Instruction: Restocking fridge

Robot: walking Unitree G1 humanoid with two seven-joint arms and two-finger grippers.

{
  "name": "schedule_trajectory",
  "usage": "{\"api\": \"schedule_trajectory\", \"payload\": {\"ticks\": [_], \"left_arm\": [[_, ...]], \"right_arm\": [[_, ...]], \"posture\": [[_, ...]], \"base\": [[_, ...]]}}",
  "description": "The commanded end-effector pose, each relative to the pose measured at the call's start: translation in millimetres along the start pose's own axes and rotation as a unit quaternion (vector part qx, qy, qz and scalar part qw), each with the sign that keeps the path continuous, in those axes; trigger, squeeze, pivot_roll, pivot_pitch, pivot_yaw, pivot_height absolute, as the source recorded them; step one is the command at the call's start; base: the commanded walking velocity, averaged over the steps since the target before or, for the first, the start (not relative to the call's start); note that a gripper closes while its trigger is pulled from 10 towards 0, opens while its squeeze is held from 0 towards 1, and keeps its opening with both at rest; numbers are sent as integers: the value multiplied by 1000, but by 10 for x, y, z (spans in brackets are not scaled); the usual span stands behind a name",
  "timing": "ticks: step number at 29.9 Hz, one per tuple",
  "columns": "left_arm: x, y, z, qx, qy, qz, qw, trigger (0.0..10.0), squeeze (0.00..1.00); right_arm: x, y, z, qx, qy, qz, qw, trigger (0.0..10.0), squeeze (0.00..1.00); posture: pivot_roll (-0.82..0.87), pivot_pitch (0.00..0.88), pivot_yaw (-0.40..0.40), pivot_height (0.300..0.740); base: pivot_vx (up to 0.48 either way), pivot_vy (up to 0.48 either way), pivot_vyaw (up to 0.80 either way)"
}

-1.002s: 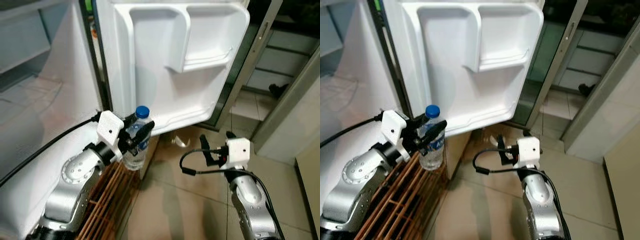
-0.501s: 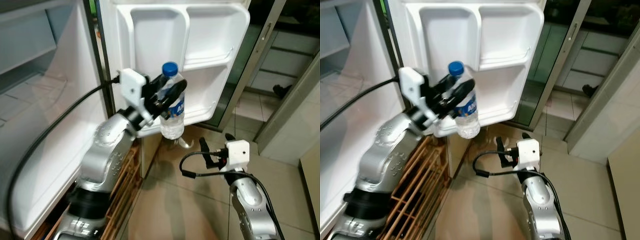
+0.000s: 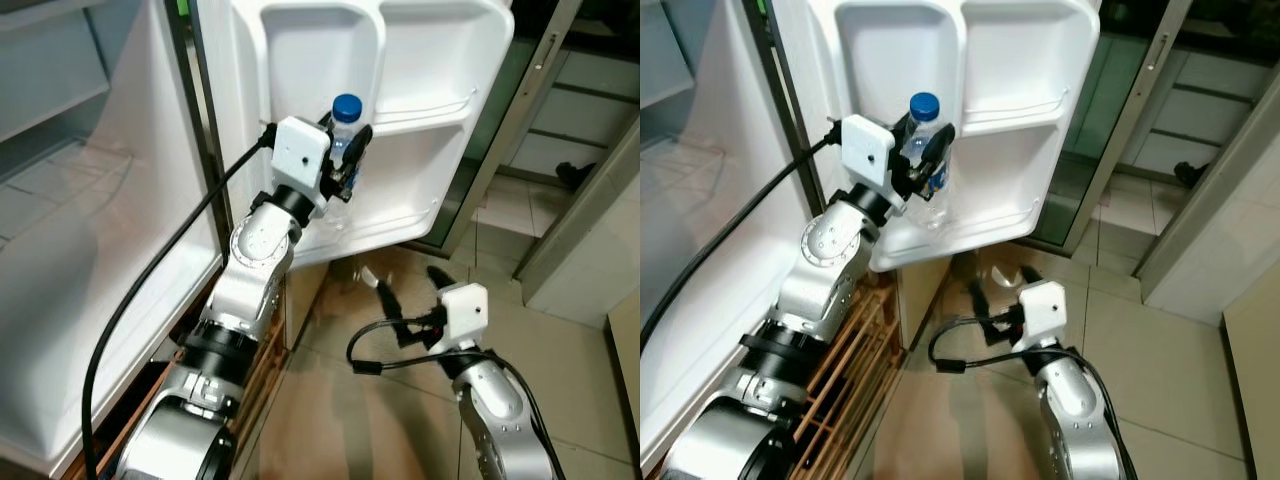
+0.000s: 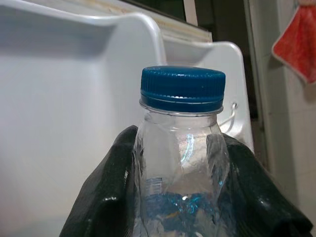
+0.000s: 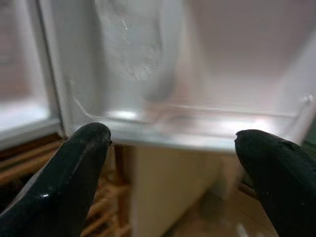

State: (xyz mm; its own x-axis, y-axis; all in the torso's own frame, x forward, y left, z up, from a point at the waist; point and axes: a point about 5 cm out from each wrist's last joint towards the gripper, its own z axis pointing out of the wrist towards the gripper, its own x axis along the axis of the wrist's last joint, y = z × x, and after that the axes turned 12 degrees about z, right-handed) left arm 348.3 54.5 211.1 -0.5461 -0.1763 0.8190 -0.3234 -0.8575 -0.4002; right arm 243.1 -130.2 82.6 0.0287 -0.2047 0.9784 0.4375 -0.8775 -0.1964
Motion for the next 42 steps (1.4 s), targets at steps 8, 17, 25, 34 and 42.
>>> {"api": "schedule_trajectory", "payload": {"ticks": [8,17,25,34,42], "left_arm": [[-78,96,84,14,6,46,999,10000,0],[-208,20,28,50,-9,88,995,10000,0],[-333,-82,-21,98,-43,68,992,10000,0],[-557,-74,-118,168,-129,21,977,10000,0],[-597,-122,-140,189,-147,36,970,10000,1000]], "right_arm": [[78,-5,-5,15,-4,-8,1000,10000,0],[103,-93,-160,30,-16,-7,999,10000,0],[122,-88,-290,34,-38,-8,999,10000,0],[-18,-78,-425,34,-72,-5,997,10000,0],[-402,-281,-314,34,-103,7,994,10000,0]], "posture": [[-110,0,18,740],[-155,0,11,740],[-178,23,-13,740],[-193,57,-31,740],[-182,63,-35,740]], "base": [[0,0,0],[0,0,0],[0,0,0],[0,0,0],[0,0,0]]}}
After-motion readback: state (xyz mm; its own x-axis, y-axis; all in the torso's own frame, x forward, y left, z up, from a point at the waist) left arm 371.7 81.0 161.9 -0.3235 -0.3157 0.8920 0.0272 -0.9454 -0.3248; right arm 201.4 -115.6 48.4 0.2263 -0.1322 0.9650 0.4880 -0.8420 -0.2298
